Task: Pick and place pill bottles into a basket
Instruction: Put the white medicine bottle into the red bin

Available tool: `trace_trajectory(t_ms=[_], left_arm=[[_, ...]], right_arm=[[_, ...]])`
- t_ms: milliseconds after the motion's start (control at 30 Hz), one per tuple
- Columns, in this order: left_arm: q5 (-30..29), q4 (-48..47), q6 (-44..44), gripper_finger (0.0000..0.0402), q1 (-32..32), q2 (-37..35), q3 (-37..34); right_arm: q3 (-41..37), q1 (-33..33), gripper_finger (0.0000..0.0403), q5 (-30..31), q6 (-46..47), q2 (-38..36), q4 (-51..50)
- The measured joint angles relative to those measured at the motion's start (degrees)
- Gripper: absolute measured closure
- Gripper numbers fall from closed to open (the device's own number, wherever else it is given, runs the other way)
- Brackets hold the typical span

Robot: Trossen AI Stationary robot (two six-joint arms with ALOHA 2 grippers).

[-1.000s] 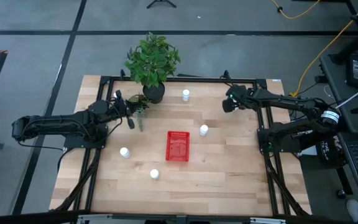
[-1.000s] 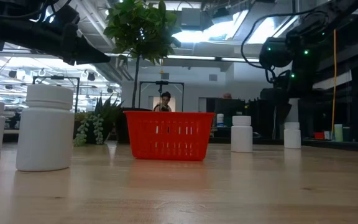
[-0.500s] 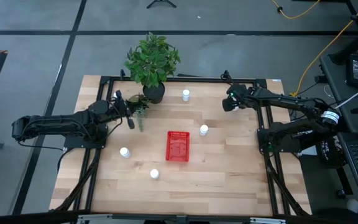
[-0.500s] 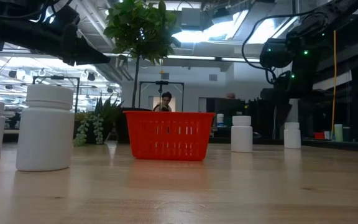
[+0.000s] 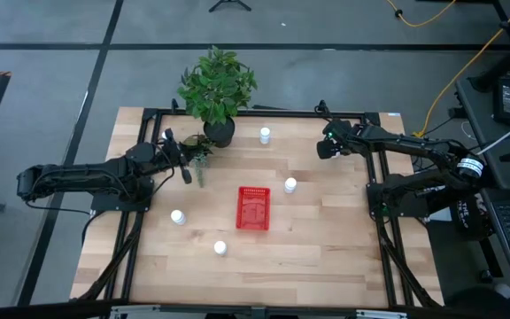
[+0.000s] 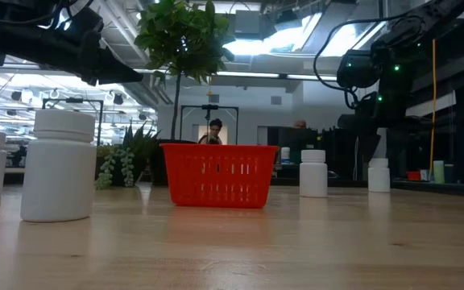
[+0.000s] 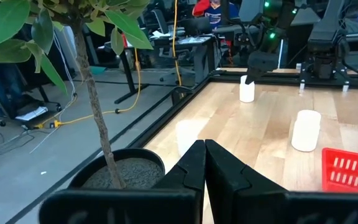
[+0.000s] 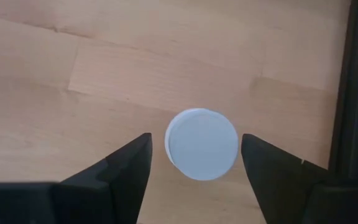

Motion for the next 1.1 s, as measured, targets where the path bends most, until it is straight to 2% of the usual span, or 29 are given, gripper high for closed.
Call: trace_trajectory(t_ms=[1100], left_arm=[[-0.02,0.00,-0.31,0.0398,0.00,-0.02,0.00]], right_arm=[[-1.81,0.00,0.0159,1.29,-0.29,-0.02,2.84]])
